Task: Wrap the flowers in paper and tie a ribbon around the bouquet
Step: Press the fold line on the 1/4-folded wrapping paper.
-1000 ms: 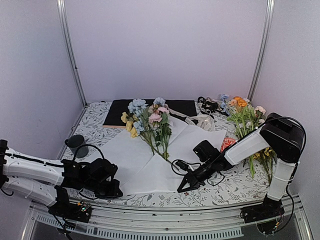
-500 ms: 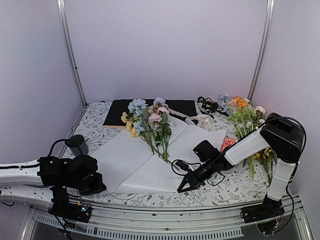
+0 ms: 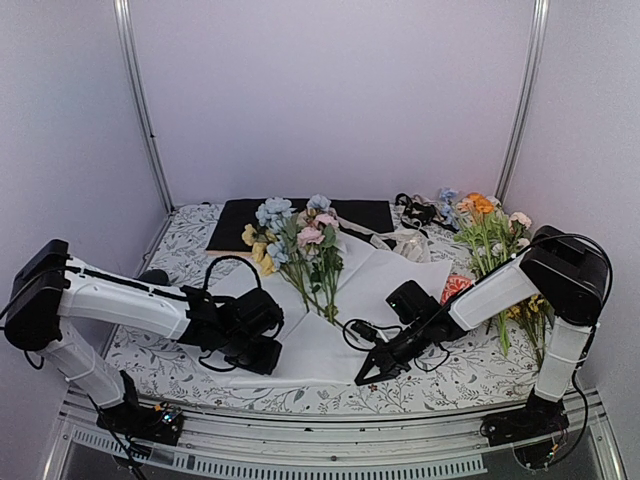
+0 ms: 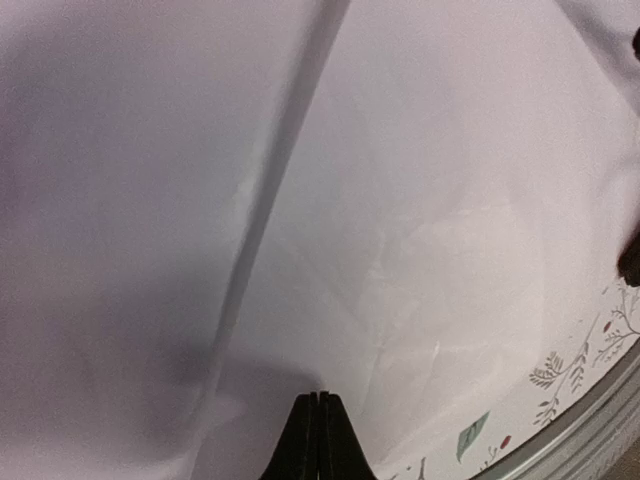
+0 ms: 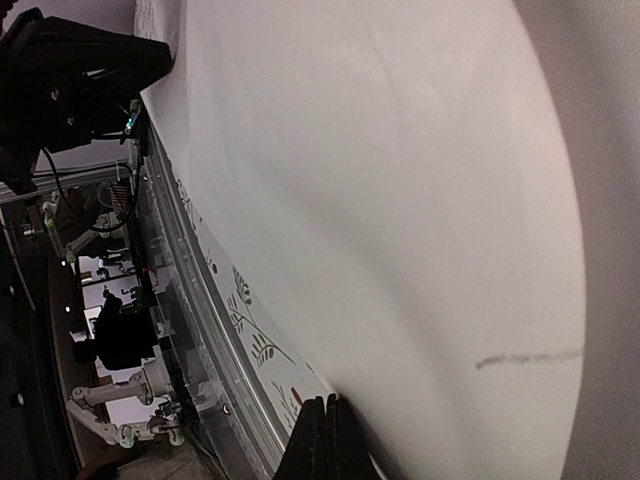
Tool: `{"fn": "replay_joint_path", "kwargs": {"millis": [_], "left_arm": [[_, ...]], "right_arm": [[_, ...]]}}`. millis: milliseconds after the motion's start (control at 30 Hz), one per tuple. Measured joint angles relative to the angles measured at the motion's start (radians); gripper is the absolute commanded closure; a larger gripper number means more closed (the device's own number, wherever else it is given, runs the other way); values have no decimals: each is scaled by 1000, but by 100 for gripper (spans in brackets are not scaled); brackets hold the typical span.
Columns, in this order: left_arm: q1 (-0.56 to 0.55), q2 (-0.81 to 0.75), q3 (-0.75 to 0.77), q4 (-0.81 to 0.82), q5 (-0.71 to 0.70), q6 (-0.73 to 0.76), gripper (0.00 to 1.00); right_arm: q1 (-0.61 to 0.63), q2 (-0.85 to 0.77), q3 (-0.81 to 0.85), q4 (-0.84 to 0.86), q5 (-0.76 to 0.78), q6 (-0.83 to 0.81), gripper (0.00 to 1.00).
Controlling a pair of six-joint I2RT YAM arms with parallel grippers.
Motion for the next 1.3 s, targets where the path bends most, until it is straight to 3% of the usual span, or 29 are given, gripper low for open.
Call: {"fn": "replay_joint_path", "kwargs": {"millis": [133,367,500,767,1000,1300], "left_arm": [[27,-28,-79,25,26,-20,100],[27,-209,-247,52,64,-143,100],[27,-246,-259,11,55,-182,100],[6,-192,38,-223,-98,-117,100],[-105,6,174,-97,-45,15,100],[-129,253,285,18,40,166,100]], "right_arm": [[0,0,0,0,0,0,100],[0,0,0,-2,0,3,100],[0,0,1,-3,0,8,100],[1,0,11,-26,4,11,100],[2,0,12,-26,4,18,100],[2,0,11,-25,5,22,100]]}}
